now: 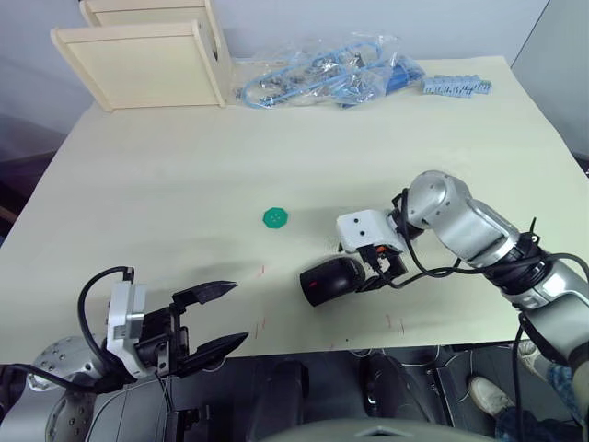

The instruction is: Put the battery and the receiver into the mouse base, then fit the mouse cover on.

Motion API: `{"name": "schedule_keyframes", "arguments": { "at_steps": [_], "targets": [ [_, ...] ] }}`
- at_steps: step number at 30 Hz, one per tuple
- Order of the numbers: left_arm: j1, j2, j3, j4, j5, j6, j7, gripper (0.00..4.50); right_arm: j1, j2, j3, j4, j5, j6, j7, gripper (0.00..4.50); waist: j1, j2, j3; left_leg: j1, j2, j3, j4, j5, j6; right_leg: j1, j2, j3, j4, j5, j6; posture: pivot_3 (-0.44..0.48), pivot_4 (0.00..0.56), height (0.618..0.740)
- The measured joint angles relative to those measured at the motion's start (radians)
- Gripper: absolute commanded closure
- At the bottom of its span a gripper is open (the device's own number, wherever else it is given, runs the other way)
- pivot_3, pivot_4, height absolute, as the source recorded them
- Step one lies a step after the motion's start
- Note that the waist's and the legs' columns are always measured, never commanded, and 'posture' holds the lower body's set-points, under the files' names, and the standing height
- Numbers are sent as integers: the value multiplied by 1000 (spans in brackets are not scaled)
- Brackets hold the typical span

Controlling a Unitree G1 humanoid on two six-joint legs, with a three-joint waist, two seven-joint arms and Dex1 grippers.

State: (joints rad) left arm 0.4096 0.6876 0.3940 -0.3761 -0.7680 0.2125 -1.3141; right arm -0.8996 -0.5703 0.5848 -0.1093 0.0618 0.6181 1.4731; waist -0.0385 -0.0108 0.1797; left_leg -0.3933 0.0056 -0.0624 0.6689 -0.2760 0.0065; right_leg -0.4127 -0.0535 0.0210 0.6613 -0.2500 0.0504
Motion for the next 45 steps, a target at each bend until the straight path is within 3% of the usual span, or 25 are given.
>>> {"name": "schedule_keyframes", "arguments": {
  "at_steps": [2,5,6,14,17,45],
  "targets": [
    [2,0,0,0,0,0,0,0,17,33,-59,-27,78,24,-1,270,0,0,0,0,0,0,0,0,0,0,0,0,0,0,0,0,150,740],
    [7,0,0,-4,0,0,1,0,26,44,-76,-61,132,77,-23,1478,0,0,0,0,0,0,0,0,0,0,-1,0,0,0,0,0,150,740],
    [8,0,0,-4,0,0,1,0,32,46,-76,-75,135,93,-42,1632,1,0,0,0,0,0,0,0,0,0,-1,0,0,0,0,0,150,740],
    [7,4,0,-5,0,1,2,0,73,90,3,-133,105,132,-160,1632,-1,0,0,0,0,0,0,0,0,0,0,0,1,0,0,0,150,740],
    [7,6,0,-5,0,1,2,0,73,106,27,-133,105,153,-187,2378,0,0,0,0,0,0,0,0,0,0,0,0,0,0,0,0,150,740],
    [31,-1,26,-7,2,-25,9,0,82,149,83,3,59,58,-255,2378,0,0,0,0,0,0,0,0,0,0,0,0,0,0,0,0,150,740]
  ]
}}
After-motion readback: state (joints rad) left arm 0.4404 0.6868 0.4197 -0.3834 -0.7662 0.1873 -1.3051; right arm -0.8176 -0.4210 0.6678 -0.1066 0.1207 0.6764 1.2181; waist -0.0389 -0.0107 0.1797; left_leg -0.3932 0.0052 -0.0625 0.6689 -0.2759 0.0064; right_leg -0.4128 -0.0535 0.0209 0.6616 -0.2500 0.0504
